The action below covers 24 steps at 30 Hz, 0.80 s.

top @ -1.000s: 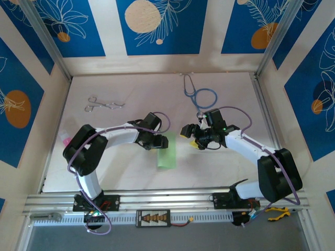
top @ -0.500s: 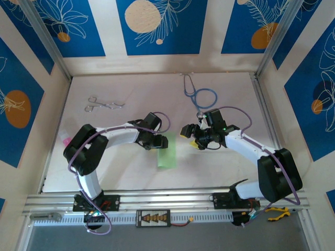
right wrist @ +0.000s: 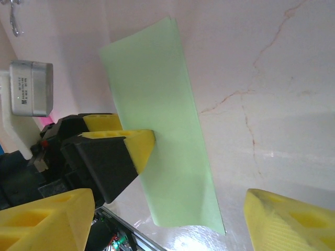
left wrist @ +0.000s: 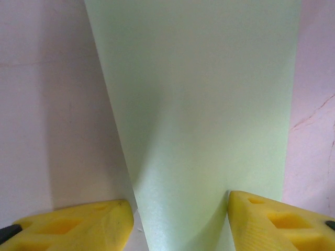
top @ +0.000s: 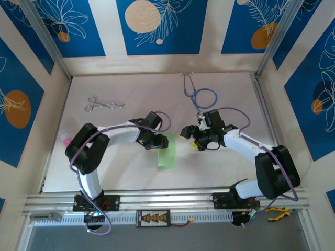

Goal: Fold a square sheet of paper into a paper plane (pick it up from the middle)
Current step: First fold the square sheet of paper in half at the center of the table, then hold the square sheet of paper at the center of the table.

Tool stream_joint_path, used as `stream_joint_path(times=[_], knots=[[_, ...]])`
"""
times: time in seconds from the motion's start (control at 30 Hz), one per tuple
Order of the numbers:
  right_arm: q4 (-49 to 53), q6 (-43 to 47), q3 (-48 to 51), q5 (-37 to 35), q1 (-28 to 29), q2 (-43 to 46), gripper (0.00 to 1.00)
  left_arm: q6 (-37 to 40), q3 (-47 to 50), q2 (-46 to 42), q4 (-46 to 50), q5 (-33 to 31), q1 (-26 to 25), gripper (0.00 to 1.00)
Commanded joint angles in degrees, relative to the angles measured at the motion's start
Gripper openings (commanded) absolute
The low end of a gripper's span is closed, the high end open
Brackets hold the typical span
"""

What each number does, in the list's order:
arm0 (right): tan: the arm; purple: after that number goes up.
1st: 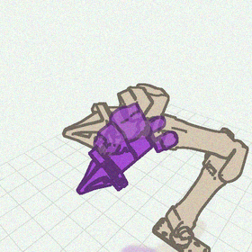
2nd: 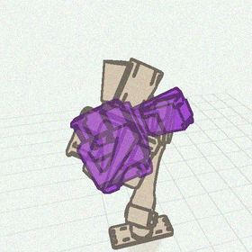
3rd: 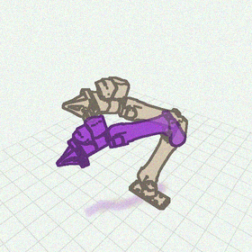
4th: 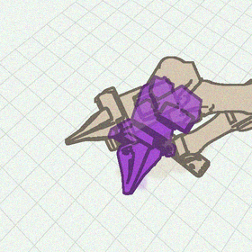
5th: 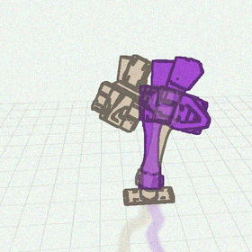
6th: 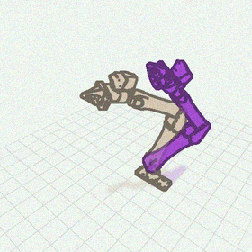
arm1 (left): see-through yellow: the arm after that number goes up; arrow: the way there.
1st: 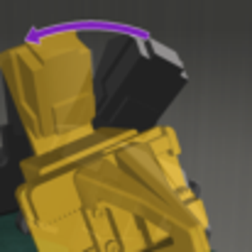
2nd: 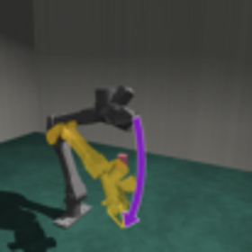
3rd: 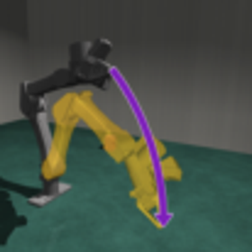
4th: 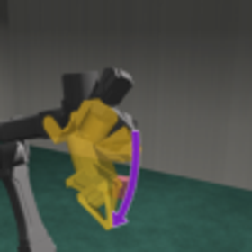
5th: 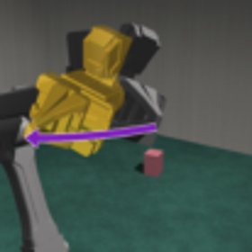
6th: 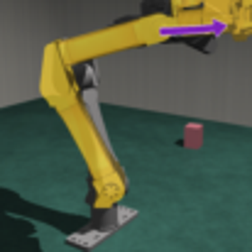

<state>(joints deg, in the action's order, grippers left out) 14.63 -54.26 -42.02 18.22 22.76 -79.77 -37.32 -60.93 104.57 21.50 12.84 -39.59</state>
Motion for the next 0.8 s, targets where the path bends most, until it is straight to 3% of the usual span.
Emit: stream_joint_path(times=[0.0, 0.43, 0.77], knots=[[1.97, 0.82, -1.65, 0.47, 0.44, -0.94, 0.73, 1.92, 2.66, 6.69, -0.10, -2.28, 0.22, 0.59], [2.10, 1.13, -2.12, 0.27, 1.12, -1.77, 0.68, 4.11, 1.04, 7.52, 2.24, -3.97, -0.03, 0.60], [0.96, 1.33, -3.20, 1.05, 2.59, -4.73, 0.46, 2.15, 2.36, 7.48, -0.04, -2.57, 0.00, 0.61]])
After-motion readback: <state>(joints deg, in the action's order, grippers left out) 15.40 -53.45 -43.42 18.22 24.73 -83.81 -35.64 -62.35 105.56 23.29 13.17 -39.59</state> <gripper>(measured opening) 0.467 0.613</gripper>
